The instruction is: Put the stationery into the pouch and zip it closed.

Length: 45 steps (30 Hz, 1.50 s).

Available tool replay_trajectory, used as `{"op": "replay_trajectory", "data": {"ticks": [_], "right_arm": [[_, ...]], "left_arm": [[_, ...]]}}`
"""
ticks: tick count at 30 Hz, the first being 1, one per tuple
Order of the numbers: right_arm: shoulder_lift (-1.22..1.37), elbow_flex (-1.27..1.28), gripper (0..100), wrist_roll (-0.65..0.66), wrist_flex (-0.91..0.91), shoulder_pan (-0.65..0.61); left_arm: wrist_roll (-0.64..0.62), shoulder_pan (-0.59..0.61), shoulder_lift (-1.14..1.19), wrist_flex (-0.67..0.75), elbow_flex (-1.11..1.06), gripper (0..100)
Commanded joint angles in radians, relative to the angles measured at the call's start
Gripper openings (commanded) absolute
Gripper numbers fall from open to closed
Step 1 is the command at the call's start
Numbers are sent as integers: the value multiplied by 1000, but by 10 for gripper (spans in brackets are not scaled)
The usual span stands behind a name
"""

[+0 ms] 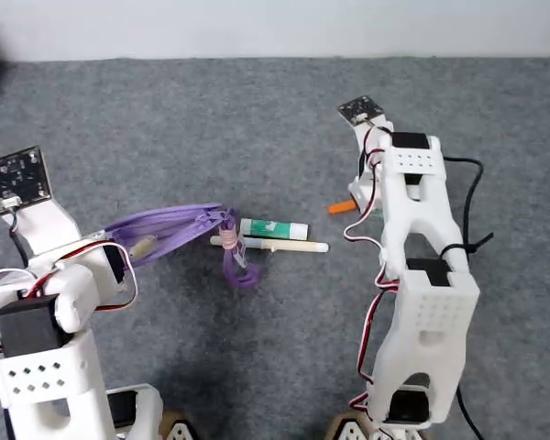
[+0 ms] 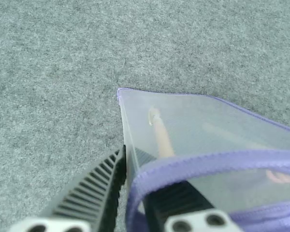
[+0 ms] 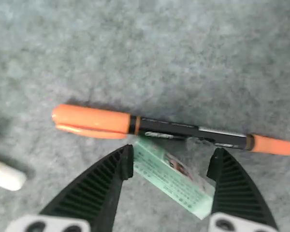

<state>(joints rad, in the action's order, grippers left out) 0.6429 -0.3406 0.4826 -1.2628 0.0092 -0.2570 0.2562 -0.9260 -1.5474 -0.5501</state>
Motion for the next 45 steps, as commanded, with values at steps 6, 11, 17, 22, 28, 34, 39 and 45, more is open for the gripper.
{"op": "replay_trajectory", "data": {"ticks": [6, 11, 17, 22, 28, 34, 39, 45], "right_arm": [[-1, -20, 253, 14, -203, 13], [-31, -21, 252, 9, -262, 13], [-48, -20, 72, 9, -263, -2], [-71, -20, 19, 8, -332, -7], [-240, -17, 9, 5, -470, -8], [-504, 31, 8, -48, -530, -10], [-803, 250, 8, -71, -530, -56], [-1199, 488, 8, -236, -510, -223]], "left_arm": [[-11, -2, 8, 20, 24, 12], [-11, -2, 8, 20, 24, 12], [-11, -2, 8, 20, 24, 12], [-11, -2, 8, 20, 24, 12], [-11, -2, 8, 18, 27, 12], [-11, -2, 8, 15, 28, 12], [-11, -2, 6, 15, 30, 12], [-11, -3, 6, 14, 31, 12]]}}
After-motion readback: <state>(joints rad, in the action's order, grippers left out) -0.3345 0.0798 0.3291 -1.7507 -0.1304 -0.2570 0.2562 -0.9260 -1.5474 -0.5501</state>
